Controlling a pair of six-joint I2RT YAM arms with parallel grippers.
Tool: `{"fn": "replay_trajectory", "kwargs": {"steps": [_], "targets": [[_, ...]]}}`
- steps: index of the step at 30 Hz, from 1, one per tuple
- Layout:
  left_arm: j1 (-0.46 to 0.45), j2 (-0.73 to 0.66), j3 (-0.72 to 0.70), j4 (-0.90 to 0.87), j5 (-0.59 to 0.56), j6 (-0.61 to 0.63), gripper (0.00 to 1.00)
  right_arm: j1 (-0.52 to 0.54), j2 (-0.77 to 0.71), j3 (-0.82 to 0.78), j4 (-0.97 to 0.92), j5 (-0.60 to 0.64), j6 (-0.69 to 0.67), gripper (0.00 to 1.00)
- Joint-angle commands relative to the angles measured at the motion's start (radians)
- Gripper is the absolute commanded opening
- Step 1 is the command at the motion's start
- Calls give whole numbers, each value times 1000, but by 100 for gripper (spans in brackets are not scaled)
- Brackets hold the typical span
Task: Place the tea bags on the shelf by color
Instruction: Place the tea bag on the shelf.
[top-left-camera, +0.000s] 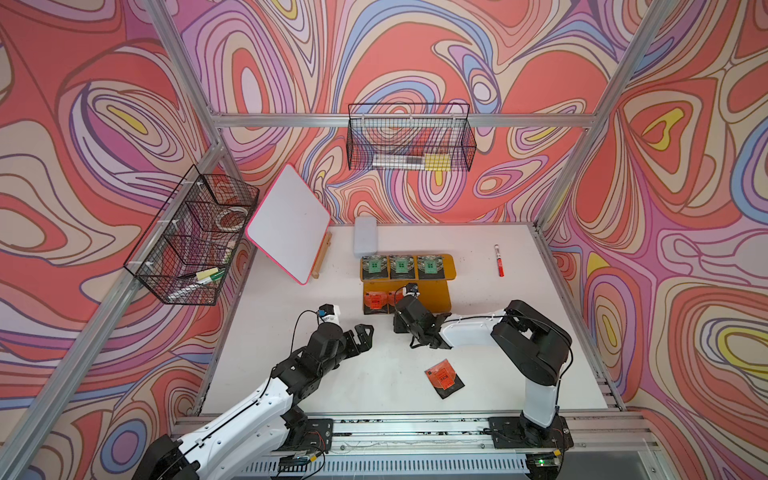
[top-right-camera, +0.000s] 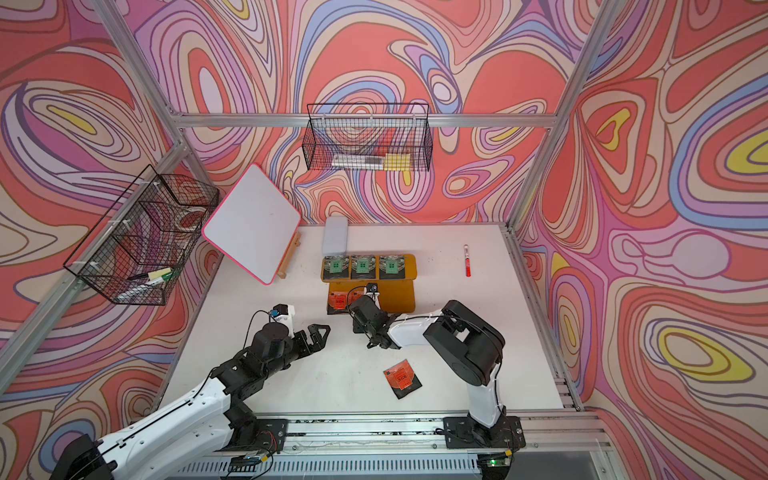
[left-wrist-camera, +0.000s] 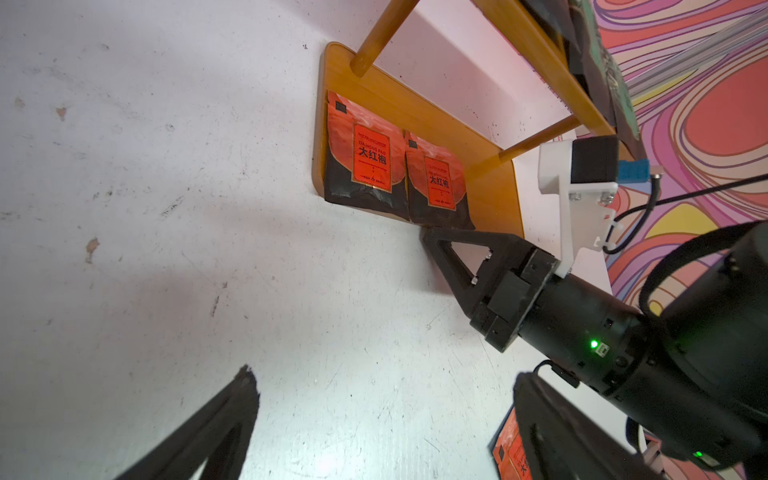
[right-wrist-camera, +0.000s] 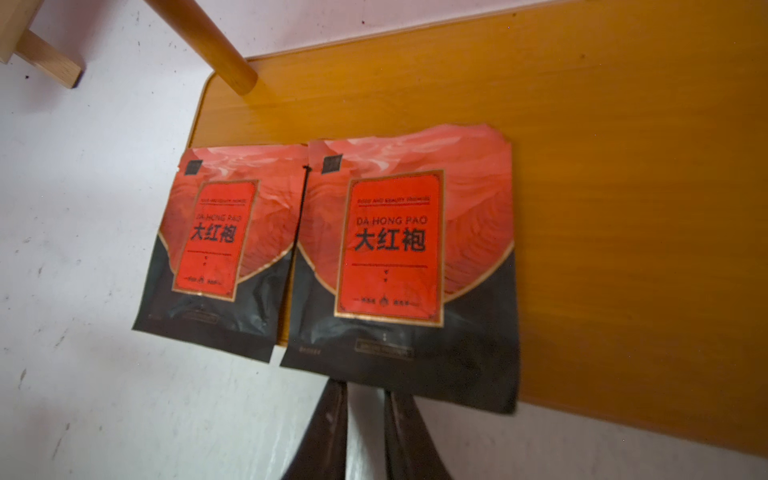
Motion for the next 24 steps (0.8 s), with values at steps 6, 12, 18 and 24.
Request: {"fn": "replay_trajectory", "kwargs": {"steps": [6, 12, 18, 24], "targets": [[-2, -4, -13, -20, -8, 17, 99, 6, 39, 6, -43, -35, 12, 19], [-2, -16, -4, -30, 4, 24, 99, 6, 1, 1, -70, -53, 18, 24], [-2, -34, 9, -45, 43, 41, 99, 6, -83, -46, -96, -72, 35, 31], [-4, -53, 15, -46, 111, 47, 99, 7, -187, -91, -153, -89, 51, 37]]}}
